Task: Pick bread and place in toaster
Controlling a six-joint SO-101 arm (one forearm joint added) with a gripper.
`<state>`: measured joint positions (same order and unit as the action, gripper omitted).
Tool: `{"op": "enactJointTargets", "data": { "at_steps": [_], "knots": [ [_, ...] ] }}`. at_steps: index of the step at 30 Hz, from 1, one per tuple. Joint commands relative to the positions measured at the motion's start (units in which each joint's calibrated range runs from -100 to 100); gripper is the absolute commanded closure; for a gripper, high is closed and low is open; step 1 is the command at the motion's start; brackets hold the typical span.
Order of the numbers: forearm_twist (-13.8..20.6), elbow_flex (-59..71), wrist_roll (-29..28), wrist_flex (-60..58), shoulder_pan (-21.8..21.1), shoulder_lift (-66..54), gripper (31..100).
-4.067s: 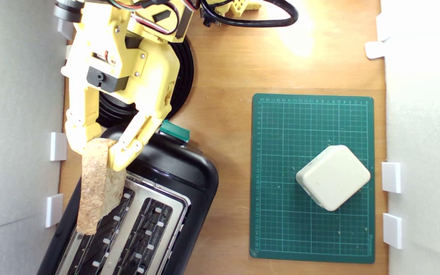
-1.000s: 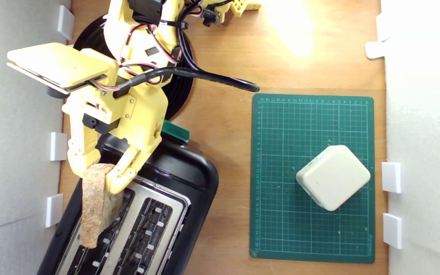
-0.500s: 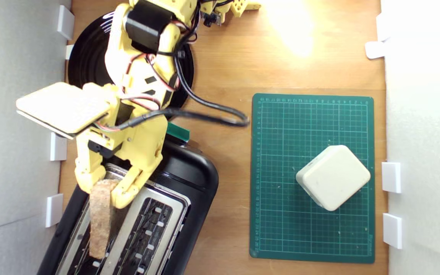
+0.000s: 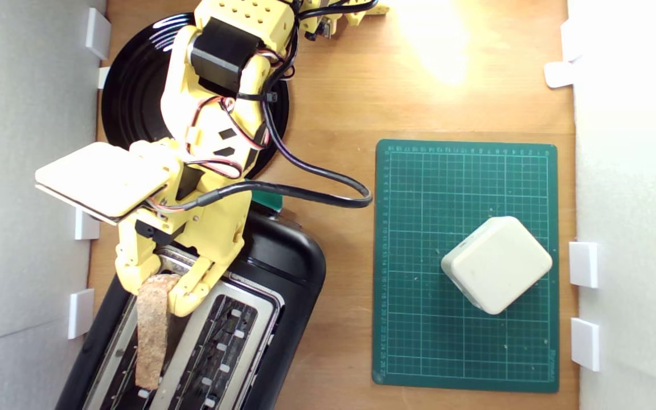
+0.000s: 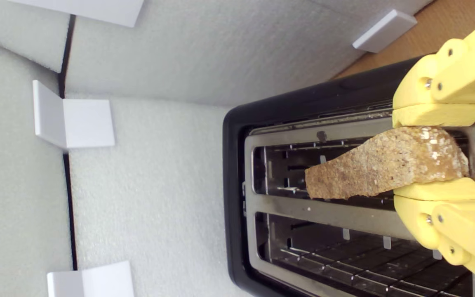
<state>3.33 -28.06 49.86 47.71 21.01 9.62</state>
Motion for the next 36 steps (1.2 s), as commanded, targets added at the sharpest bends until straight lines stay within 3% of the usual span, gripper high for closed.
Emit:
{"op": "enactJointTargets", "data": {
  "at_steps": [1,6,9,13,19,26,30,33,36],
  "knots": [
    [-0.97,-1.76,0.29,-0.36,0.19,-1.3,62.8],
    [-0.97,-1.76,0.18,-0.36,0.27,-2.71,46.8],
    [-0.97,-1.76,0.23,-0.36,0.27,-3.63,42.0],
    [-0.25,-1.76,0.34,-0.44,0.59,-8.79,41.2],
    [-0.97,-1.22,0.08,-4.79,5.26,-23.43,41.4],
    [-1.16,0.24,-12.37,-4.79,6.79,-38.15,41.4],
    [-0.43,1.24,-23.52,-4.28,1.8,-43.48,41.4],
    [-0.34,1.33,-30.74,3.74,-1.99,-46.31,41.4],
    [-0.43,1.33,-34.87,9.03,-5.29,-47.97,41.4]
  ]
}}
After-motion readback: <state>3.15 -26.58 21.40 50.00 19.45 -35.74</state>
